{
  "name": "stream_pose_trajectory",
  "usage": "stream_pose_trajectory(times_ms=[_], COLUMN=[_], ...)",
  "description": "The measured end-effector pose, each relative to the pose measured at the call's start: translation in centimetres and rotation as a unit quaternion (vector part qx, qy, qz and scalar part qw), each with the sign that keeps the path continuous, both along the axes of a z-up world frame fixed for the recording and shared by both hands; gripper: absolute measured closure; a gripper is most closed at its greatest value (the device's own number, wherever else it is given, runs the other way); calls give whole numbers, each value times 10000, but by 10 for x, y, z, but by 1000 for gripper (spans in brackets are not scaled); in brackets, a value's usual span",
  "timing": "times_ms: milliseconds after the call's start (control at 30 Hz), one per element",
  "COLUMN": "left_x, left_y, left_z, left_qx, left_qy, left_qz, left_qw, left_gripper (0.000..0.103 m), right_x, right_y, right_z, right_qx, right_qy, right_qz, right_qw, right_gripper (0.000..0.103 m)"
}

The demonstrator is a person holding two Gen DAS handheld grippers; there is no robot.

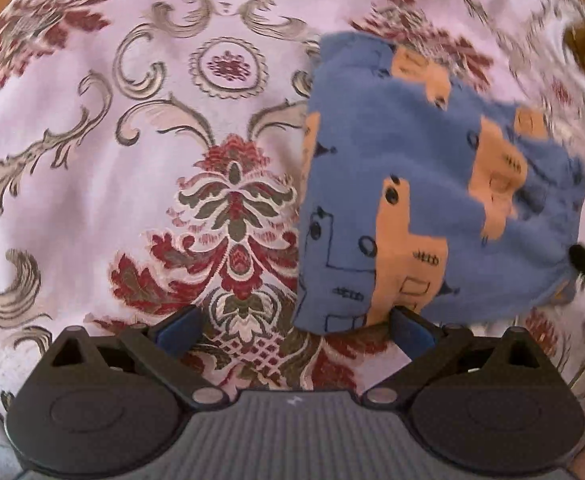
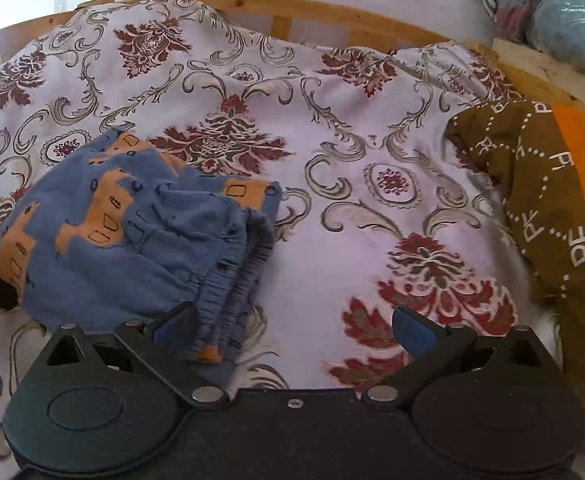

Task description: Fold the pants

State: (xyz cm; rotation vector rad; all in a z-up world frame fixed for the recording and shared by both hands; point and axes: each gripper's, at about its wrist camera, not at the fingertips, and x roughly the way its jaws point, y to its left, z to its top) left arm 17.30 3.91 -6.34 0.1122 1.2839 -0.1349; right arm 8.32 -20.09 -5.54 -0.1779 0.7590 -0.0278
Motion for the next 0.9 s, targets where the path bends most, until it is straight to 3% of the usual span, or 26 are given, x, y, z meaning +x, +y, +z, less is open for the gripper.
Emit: stream_pose_trajectory(times_ms=[100,200,267,367,533,600,667,833,900], left_x=[-9,-15,-8,21,81,94,101,98,100], left_y=[8,22,15,-4,-28,-34,-33,-28,-23], left_z=[19,54,70,71,31,9,-11,-19,-19], left_qx=[-62,-284,-68,59,101,389,436,340,153], left_qy=[-72,-855,-1487,-2182,-2193,-2230,-2193,-2370,-2291], left_qz=[25,290,19,-472,-921,-786,-686,-685,-542], left_qw=[10000,9955,9889,9747,9712,9709,9723,9685,9718], left_gripper=[4,0,0,0,0,0,0,0,0], right_x=[-8,3,21,45,62,66,71,77,78], right_y=[-11,-16,-16,-12,-5,-4,-10,-27,-37], right_z=[18,31,31,24,5,-5,-13,-17,-16], right_qx=[110,177,295,394,488,312,370,575,782], right_qy=[-466,-874,-867,-794,-425,-364,-329,-439,-385], right_qz=[89,80,163,341,668,661,533,179,45], right_qw=[9988,9960,9957,9955,9957,9967,9974,9972,9962], right_gripper=[1,1,1,1,1,1,1,1,1])
